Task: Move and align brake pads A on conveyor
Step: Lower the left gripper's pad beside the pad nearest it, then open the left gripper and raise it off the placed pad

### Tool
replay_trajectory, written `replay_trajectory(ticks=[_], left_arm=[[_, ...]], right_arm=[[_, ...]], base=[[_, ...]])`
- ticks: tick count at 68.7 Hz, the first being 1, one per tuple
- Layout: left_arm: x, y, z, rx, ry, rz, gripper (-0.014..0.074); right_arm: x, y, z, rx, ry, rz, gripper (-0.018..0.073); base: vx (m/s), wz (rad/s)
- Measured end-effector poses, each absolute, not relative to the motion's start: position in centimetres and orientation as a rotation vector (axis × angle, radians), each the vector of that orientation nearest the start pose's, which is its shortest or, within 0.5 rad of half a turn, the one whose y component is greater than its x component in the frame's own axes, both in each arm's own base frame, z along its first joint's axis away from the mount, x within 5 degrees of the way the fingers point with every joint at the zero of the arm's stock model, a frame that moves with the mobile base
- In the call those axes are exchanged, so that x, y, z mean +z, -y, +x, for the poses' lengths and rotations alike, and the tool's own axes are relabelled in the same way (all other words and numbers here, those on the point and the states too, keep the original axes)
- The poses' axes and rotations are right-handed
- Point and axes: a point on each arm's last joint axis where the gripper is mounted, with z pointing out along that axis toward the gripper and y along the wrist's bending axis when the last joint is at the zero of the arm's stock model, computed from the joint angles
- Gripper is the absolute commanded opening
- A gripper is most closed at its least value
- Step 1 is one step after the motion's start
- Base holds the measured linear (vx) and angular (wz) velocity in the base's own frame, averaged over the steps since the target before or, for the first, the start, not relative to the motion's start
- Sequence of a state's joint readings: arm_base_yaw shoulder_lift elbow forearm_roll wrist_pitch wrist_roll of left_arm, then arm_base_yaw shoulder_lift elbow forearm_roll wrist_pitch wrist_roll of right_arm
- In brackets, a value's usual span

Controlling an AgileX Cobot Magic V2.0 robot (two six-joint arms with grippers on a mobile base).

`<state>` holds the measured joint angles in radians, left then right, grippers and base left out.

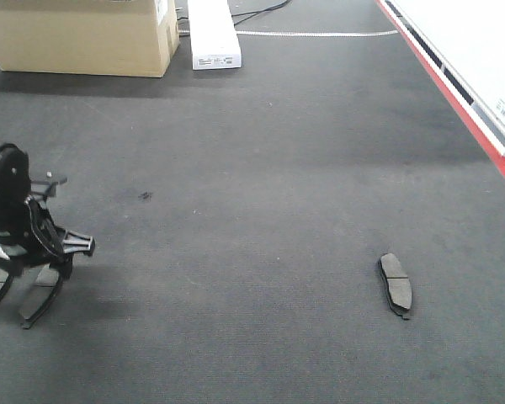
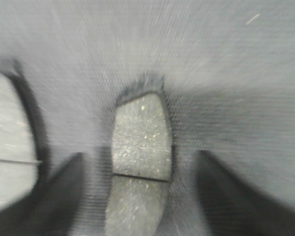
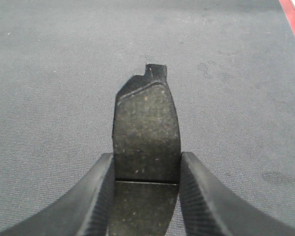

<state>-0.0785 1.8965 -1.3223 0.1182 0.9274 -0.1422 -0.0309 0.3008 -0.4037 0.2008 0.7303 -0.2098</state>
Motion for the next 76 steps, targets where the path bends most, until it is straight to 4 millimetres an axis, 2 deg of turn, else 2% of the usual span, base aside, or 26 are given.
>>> replay_trajectory(ticks=[14, 25, 37, 45, 50, 57, 76], left_arm=[[22.7, 2.1, 37.0, 0.108, -2.821, 0.061, 0.0531], [27.4, 2.0, 36.0, 0.102, -2.627, 0.124, 0.0494], [33.4, 1.9, 33.5, 0.085, -2.391, 0.12, 0.0437], [36.2, 1.8, 31.0, 0.071, -2.237, 0.116, 0.039], [37.0, 1.7, 29.0, 0.065, -2.168, 0.115, 0.0356], [37.0, 1.5, 26.0, 0.06, -2.105, 0.118, 0.0296], [34.2, 1.0, 17.9, 0.079, -1.972, 0.173, 0.008]], right_arm=[[26.7, -1.0, 6.2, 0.086, -2.094, -0.11, -0.0011], [26.7, -1.0, 6.2, 0.086, -2.094, -0.11, -0.0011], [26.7, -1.0, 6.2, 0.086, -2.094, -0.11, -0.0011], [26.7, -1.0, 6.2, 0.086, -2.094, -0.11, -0.0011], [26.7, -1.0, 6.2, 0.086, -2.094, -0.11, -0.0011], [26.7, -1.0, 6.2, 0.086, -2.094, -0.11, -0.0011], [26.7, -1.0, 6.2, 0.086, -2.094, -0.11, -0.0011]], base=[[0.0, 0.0], [0.0, 0.0], [0.0, 0.0], [0.0, 0.0], [0.0, 0.0], [0.0, 0.0], [0.0, 0.0]])
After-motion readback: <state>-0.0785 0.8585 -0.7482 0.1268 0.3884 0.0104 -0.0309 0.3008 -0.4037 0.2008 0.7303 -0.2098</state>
